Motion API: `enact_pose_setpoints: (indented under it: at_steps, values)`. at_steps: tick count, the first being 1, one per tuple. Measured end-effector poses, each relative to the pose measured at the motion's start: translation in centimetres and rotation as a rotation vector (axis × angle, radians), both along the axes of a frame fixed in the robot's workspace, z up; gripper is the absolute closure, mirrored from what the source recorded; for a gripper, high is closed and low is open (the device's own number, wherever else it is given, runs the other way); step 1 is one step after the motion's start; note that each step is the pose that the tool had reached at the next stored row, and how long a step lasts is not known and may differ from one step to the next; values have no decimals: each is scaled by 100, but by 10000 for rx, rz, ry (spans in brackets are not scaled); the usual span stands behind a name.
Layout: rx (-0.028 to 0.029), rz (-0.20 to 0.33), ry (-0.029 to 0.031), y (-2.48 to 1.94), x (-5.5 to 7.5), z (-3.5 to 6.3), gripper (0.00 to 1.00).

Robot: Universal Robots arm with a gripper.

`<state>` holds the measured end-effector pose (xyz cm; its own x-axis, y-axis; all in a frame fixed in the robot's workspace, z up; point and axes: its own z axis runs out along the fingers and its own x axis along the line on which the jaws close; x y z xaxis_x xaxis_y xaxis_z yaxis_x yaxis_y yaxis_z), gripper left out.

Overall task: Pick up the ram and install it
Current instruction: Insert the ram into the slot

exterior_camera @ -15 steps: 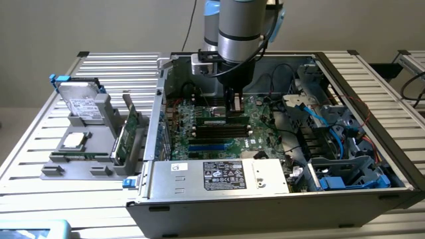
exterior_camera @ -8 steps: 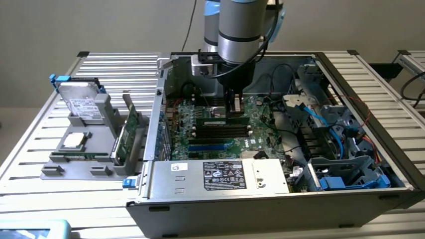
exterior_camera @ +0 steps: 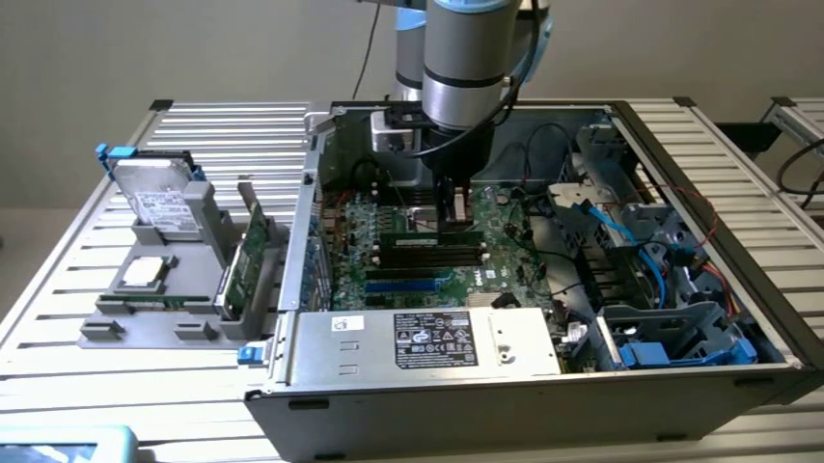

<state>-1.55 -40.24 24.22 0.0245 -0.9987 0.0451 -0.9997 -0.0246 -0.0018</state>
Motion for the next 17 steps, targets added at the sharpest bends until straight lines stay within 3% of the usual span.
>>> enact_pose_setpoints:
  at_steps: [11,17]
  values:
    - [-257,-1,0,2,1,-60,86]
    - [-339,-1,-7,41,4,-75,86]
